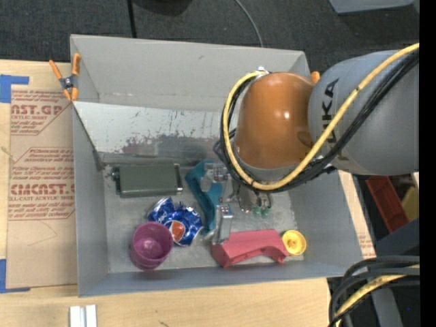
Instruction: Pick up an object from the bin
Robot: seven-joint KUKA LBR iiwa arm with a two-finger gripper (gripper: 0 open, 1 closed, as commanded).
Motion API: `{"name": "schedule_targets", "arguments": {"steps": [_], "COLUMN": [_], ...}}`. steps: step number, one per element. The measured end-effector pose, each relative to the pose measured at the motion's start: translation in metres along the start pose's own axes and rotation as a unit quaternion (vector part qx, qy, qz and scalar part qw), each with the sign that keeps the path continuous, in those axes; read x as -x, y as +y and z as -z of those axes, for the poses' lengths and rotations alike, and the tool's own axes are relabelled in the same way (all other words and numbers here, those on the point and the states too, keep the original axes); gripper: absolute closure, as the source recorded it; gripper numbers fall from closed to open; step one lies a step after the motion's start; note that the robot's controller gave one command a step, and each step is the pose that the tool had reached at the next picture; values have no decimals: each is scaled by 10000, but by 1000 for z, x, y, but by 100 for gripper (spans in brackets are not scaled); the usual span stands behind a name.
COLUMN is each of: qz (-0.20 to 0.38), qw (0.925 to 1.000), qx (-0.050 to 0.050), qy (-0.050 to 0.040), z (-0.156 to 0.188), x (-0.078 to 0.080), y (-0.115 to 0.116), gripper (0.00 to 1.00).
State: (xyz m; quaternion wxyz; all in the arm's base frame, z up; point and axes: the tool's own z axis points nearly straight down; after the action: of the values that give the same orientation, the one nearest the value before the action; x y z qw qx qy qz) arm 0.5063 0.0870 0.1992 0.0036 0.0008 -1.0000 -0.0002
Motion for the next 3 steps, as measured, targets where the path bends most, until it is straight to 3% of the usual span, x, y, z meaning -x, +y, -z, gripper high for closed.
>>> {"name": "schedule_targets", "arguments": {"steps": [1,2,3], "qz": [-6,401,1319], "qw": [10000,9992,9913], "qx": [4,2,-1], "qy": [-38,-57,-23], "z": [5,-40,-53], "x": [2,22,40], "y": [-1,13,45], "gripper": [0,0,0]}}
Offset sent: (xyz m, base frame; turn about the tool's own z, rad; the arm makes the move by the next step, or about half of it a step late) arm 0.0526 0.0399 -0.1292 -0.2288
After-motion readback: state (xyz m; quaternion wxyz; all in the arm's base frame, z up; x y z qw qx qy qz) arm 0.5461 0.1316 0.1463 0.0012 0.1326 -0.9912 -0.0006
